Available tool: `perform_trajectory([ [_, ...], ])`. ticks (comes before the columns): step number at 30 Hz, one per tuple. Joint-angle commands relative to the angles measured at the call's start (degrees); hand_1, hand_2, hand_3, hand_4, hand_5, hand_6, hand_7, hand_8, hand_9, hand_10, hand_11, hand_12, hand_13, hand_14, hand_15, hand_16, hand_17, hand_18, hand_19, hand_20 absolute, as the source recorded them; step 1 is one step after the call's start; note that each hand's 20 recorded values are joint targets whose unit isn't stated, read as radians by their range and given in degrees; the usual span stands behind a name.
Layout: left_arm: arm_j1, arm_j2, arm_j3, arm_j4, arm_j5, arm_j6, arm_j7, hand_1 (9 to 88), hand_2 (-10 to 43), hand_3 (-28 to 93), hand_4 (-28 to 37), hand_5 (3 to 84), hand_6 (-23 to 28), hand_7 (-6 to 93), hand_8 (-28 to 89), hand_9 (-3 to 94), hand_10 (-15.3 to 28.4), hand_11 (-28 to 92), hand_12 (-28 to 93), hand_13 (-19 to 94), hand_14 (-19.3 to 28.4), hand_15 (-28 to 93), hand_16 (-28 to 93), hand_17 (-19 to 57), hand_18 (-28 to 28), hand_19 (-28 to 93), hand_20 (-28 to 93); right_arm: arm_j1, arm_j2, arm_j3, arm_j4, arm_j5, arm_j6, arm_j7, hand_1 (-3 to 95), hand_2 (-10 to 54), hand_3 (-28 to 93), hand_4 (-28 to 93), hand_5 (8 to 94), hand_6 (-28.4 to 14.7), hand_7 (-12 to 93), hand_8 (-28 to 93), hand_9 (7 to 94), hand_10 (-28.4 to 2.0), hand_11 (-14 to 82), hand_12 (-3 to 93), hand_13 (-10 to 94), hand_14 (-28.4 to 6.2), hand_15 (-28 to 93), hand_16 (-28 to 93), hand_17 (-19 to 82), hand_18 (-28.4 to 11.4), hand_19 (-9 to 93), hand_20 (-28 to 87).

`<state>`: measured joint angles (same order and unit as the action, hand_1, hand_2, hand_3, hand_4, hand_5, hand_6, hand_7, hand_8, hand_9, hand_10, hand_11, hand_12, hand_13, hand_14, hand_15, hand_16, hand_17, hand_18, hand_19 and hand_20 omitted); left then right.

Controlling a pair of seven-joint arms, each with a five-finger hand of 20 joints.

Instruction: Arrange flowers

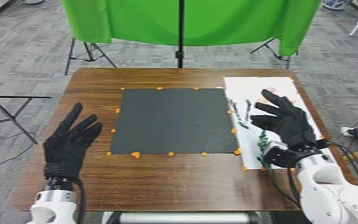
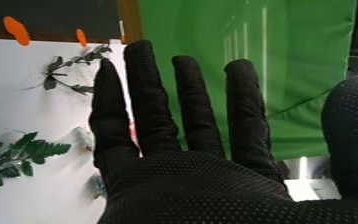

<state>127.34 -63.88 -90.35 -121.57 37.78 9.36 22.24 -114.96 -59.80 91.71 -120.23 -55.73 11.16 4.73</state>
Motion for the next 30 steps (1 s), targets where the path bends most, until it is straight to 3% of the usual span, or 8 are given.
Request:
perform_trajectory([
  [1,0.5,-0.43,0.16,0.12,0.03,-0.06,-0.71,18.5,6.2,81,-28.3,33.8,5.3,6.7,-8,35.4,19.4,21,11,23,28.4,56,-9,-7.6,28.4,53,7,-0.1,-0.1,0.0,-0.4,-0.3,0.8,-0.2,14.2,8.5,75,-28,40.8,4.0,15,-13,45.0,-13.4,10.0,14.0,39,-19.4,36,13,11,-27.2,56,15],
  [8,0.9,-0.7,-0.37,-0.24,0.33,-0.12,-0.75,18.6,6.2,81,-28.3,33.8,5.3,6.7,-8,35.4,19.4,21,11,23,28.4,56,-9,-7.7,28.4,53,7,-0.1,1.0,-0.4,-1.5,-0.6,2.9,-0.7,14.1,8.6,76,-28,41.1,3.5,15,-13,45.5,-13.5,10.3,13.9,39,-19.3,37,12,11,-27.1,56,15],
  [17,2.2,1.46,-2.06,-1.49,-0.3,1.0,0.6,18.6,6.1,81,-28.3,33.9,5.4,6.6,-8,35.4,19.4,21,11,23,28.4,56,-9,-7.7,28.4,53,7,-6.5,5.6,3.0,-8.6,-12.3,10.0,6.2,19.5,5.5,79,-28,42.3,0.3,17,-13,48.5,-16.4,19.0,14.6,42,-18.0,49,11,12,-26.8,61,17],
  [18,2.4,1.2,-2.57,-1.62,-0.04,0.82,0.13,18.6,6.0,81,-28.3,33.9,5.5,6.5,-8,35.4,19.4,21,11,23,28.4,56,-9,-7.7,28.4,53,7,-7.6,6.0,3.6,-9.6,-15.6,9.6,8.1,21.2,4.6,79,-28,42.9,-0.4,18,-14,48.7,-16.5,22.4,15.0,43,-17.3,52,11,13,-26.0,63,18],
  [20,2.9,1.16,-3.09,-1.88,-0.07,0.96,0.29,18.8,5.9,81,-28.3,33.9,5.5,6.5,-8,35.4,19.4,21,11,23,28.4,56,-9,-7.7,28.4,53,7,-8.2,7.1,3.0,-11.8,-25.3,11.2,15.2,23.5,3.3,80,-28,43.7,-1.4,19,-15,48.9,-16.8,28.5,15.7,45,-16.5,58,10,15,-25.2,66,18],
  [21,3.0,1.29,-3.22,-1.95,-0.13,1.04,0.42,18.9,5.9,81,-28.3,33.9,5.4,6.5,-8,35.4,19.5,21,11,23,28.4,56,-9,-7.7,28.4,53,7,-3.1,9.1,-2.4,-11.9,-32.3,14.7,22.4,24.3,2.6,80,-28,44.5,-2.1,20,-15,49.0,-17.0,31.4,16.0,46,-16.2,60,10,17,-24.8,68,19],
  [24,3.3,1.49,-3.42,-2.02,-0.38,1.09,0.81,19.0,5.9,81,-28.3,33.9,5.4,6.6,-8,35.4,19.5,21,11,23,28.4,56,-9,-7.7,28.4,53,7,-3.5,9.9,-3.7,-13.6,-43.8,15.0,31.4,26.3,0.5,80,-27,47.3,-4.1,24,-16,49.1,-18.3,46.9,17.5,50,-15.5,70,10,23,-24.4,77,19],
  [30,3.3,0.98,-3.52,-2.05,-0.04,0.76,-0.07,19.2,5.5,81,-28.3,33.9,5.4,6.7,-8,35.5,19.4,21,11,23,28.4,56,-9,-7.8,28.4,53,7,-0.2,11.2,-8.9,-14.9,-64.5,5.6,48.9,28.8,-3.8,80,-25,53.4,-6.1,31,-17,52.8,-18.4,58.6,19.6,57,-14.1,77,12,30,-22.7,86,18],
])
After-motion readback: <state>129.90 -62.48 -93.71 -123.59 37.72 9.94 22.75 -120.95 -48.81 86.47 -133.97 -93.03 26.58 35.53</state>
